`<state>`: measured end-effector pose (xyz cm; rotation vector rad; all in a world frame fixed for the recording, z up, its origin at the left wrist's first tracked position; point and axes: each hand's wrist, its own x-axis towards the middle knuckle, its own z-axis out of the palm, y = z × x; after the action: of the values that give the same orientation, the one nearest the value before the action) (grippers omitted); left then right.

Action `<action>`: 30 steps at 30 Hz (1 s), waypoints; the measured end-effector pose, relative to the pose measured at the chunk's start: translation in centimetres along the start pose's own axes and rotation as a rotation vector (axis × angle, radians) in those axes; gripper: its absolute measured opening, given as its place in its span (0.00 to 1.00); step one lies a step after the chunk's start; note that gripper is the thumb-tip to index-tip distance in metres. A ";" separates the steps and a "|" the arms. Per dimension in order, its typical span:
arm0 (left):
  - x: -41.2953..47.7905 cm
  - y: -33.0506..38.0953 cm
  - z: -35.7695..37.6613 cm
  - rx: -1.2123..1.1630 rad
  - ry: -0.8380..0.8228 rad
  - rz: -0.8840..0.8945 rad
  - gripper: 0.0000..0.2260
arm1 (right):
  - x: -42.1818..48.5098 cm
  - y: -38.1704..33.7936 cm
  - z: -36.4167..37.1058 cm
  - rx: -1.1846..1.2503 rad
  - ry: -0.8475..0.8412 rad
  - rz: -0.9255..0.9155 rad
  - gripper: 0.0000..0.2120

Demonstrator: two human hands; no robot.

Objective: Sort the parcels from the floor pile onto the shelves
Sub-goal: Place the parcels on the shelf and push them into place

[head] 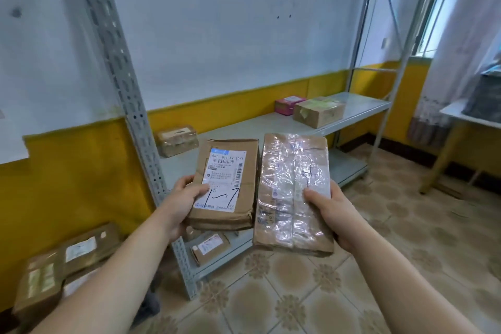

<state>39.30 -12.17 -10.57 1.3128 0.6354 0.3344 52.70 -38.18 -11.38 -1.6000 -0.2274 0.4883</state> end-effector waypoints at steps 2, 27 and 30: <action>2.0 0.1 4.3 -0.008 0.010 0.018 0.16 | 2.0 -0.6 -3.6 0.010 0.031 -0.009 0.21; 31.7 1.4 4.5 -0.059 0.157 -0.058 0.12 | 34.8 -2.2 2.1 -0.123 -0.061 0.078 0.21; 34.2 2.3 1.5 -0.064 0.234 -0.064 0.13 | 38.9 -2.9 5.9 -0.138 -0.115 0.112 0.20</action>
<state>67.38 6.58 -16.43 1.1993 0.8553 0.4567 85.03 -15.89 -15.39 -1.7278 -0.2644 0.6645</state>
